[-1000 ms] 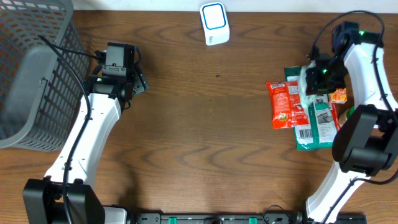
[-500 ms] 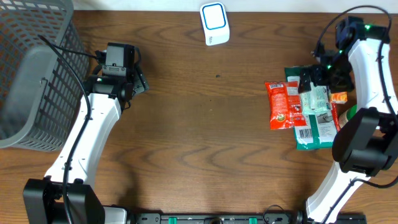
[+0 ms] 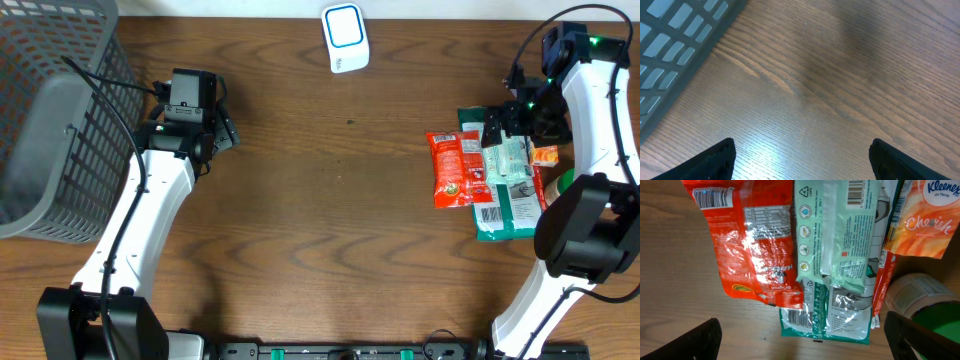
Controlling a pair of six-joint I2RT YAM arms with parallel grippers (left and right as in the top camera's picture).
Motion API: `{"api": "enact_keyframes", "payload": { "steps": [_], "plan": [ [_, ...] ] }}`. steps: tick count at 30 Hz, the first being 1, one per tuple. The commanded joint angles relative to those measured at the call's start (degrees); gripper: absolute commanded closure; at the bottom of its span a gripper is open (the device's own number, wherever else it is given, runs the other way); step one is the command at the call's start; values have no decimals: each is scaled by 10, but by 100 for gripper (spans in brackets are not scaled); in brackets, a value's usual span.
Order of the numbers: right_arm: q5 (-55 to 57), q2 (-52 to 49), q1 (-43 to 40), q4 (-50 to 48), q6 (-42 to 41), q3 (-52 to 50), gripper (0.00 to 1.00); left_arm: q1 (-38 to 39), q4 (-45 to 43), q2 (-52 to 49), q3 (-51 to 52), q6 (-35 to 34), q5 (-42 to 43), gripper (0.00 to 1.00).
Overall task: Scan the item barcode
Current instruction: 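Open the right gripper and withdraw the right arm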
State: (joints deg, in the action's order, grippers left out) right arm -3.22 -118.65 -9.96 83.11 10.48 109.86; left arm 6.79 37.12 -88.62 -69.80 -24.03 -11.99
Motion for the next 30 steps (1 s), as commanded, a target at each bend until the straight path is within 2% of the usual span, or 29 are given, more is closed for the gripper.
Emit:
{"api": "enact_keyframes", "payload": {
  "steps": [1,9,16,19,30],
  "plan": [
    [2,3,-5,0,-10,5,1,-1,2,-1,-8,-3,-7,14],
    [1,2,-5,0,-10,5,1,-1,2,-1,-8,-3,-7,14],
    [1,43,2,0,-10,5,1,-1,2,-1,-8,-3,-7,14],
    [1,101,9,0,-10,5,1,-1,2,-1,-8,-3,-7,14],
    [1,410,21,1,-10,5,1,-1,2,-1,-8,-3,-7,14]
  ]
}}
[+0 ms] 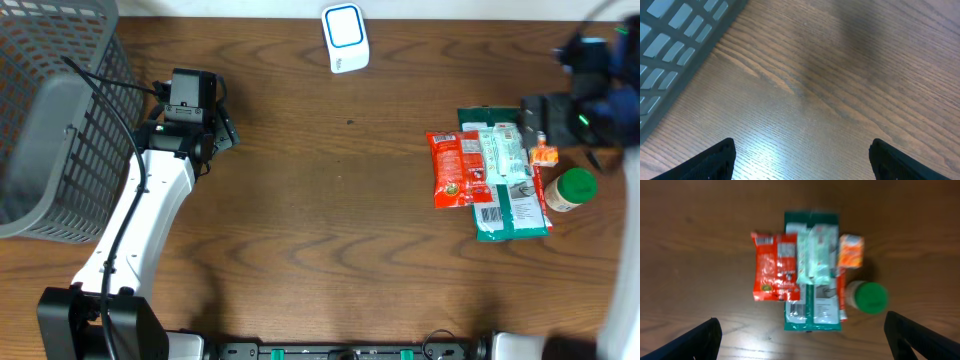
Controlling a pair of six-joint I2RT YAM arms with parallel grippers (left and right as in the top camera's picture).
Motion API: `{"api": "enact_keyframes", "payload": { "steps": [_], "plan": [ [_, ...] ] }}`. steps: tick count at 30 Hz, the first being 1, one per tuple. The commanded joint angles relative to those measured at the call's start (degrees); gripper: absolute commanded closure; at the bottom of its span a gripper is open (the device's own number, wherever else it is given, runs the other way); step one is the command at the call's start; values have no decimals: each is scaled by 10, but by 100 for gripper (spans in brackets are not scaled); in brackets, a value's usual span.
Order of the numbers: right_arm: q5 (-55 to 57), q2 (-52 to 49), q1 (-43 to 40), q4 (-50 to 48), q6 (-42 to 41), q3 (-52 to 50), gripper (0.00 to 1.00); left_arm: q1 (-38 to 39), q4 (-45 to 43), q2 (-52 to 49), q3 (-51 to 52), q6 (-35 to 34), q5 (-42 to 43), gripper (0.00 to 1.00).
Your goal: Scan the item barcode
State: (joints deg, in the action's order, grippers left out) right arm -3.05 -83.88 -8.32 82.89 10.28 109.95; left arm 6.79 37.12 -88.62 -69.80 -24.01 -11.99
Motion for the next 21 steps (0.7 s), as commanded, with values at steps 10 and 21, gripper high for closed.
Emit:
{"api": "enact_keyframes", "payload": {
  "steps": [10,21],
  "plan": [
    [18,273,119,3,23,-2,1,-1,2,-1,-8,-3,-7,14],
    [21,489,156,-63,30,-131,1,-1,2,-1,-8,-3,-7,14]
  ]
}}
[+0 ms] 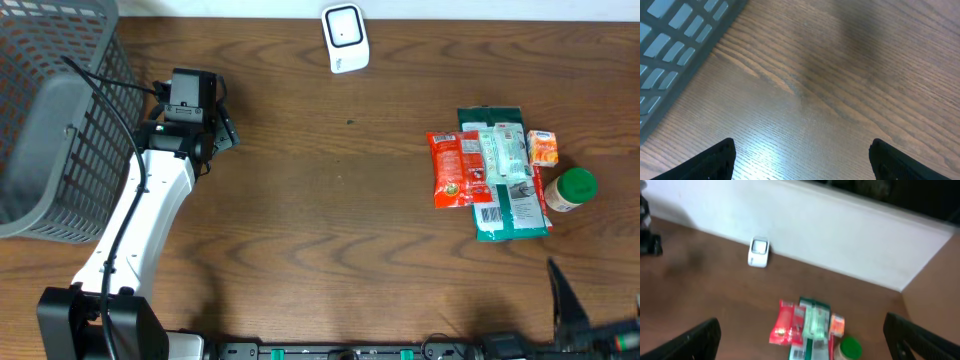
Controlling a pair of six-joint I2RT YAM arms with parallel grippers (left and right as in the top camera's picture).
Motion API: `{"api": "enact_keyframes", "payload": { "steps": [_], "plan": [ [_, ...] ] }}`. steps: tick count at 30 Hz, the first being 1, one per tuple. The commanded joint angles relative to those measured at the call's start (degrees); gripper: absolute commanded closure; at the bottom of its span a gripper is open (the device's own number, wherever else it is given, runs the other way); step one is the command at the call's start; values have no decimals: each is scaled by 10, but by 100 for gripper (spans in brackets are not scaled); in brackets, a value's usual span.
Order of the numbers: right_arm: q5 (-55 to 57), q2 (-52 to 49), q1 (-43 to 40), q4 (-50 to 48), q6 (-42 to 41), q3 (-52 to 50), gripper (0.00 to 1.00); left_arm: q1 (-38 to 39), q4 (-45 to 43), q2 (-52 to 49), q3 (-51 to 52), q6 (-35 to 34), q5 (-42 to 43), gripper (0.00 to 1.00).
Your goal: Scan the item barcode
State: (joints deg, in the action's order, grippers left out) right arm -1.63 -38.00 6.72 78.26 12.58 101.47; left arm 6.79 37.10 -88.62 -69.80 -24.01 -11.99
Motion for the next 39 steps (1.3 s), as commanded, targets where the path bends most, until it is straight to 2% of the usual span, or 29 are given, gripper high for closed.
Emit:
{"api": "enact_keyframes", "payload": {
  "steps": [1,11,22,24,27,33,39],
  "plan": [
    [6,57,6,-45,7,-82,1,-1,2,-1,-8,-3,-7,14],
    [-21,235,6,-337,7,-414,1,-1,2,-1,-8,-3,-7,14],
    [-31,377,4,-820,-7,-807,1,-1,2,-1,-8,-3,-7,14],
    [-29,377,0,-875,-21,-853,1,-1,2,-1,-8,-3,-7,14],
    [-27,377,-6,-915,-49,-926,1,-1,2,-1,-8,-3,-7,14],
    [-12,377,-22,-930,-109,-1011,1,-1,2,-1,-8,-3,-7,14],
    [-12,377,-23,-832,-115,-1012,1,-1,2,-1,-8,-3,-7,14]
  ]
}}
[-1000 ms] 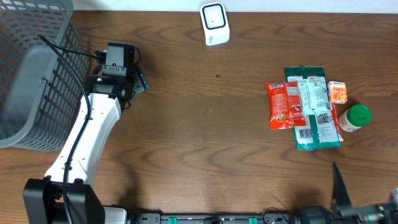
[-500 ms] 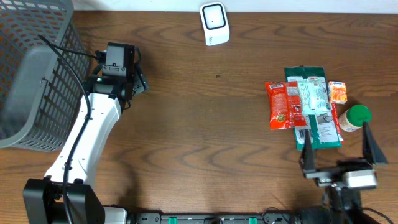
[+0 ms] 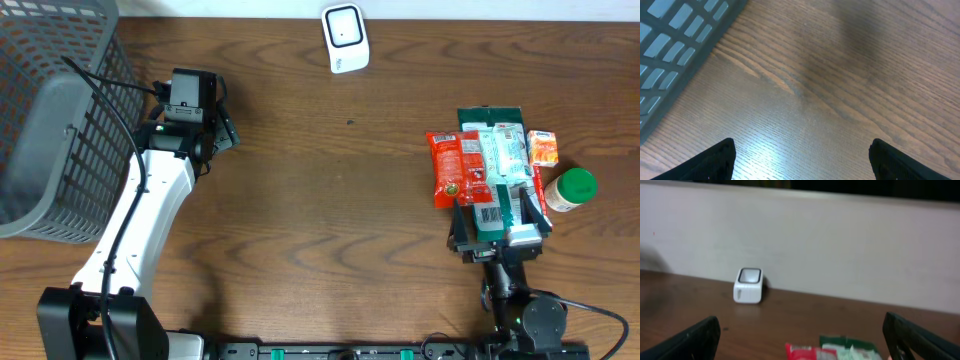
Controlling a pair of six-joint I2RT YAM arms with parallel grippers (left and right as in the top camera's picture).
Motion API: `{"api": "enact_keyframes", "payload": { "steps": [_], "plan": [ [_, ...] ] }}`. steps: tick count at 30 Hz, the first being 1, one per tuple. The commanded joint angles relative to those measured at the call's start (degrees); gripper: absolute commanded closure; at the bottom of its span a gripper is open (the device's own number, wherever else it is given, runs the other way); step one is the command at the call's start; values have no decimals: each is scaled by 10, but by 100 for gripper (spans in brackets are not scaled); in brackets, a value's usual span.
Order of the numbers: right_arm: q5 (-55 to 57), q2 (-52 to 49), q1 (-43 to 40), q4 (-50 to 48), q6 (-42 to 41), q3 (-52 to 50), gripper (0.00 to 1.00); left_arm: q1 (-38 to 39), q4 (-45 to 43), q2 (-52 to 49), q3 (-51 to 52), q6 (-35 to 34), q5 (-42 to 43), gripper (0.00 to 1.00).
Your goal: Scan the item barcode
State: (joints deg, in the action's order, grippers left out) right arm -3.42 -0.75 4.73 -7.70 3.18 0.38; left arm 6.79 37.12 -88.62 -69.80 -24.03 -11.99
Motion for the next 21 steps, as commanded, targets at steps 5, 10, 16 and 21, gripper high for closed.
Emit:
{"api": "enact_keyframes", "payload": {
  "steps": [5,10,16,21],
  "plan": [
    [8,4,-3,118,-23,-1,1,-1,2,-1,-8,-3,-7,14],
    [3,4,-3,118,-23,-1,1,-1,2,-1,-8,-3,-7,14],
    [3,4,-3,118,-23,-1,1,-1,2,-1,-8,-3,-7,14],
    [3,4,-3,118,-23,-1,1,-1,2,-1,-8,-3,-7,14]
  ]
}}
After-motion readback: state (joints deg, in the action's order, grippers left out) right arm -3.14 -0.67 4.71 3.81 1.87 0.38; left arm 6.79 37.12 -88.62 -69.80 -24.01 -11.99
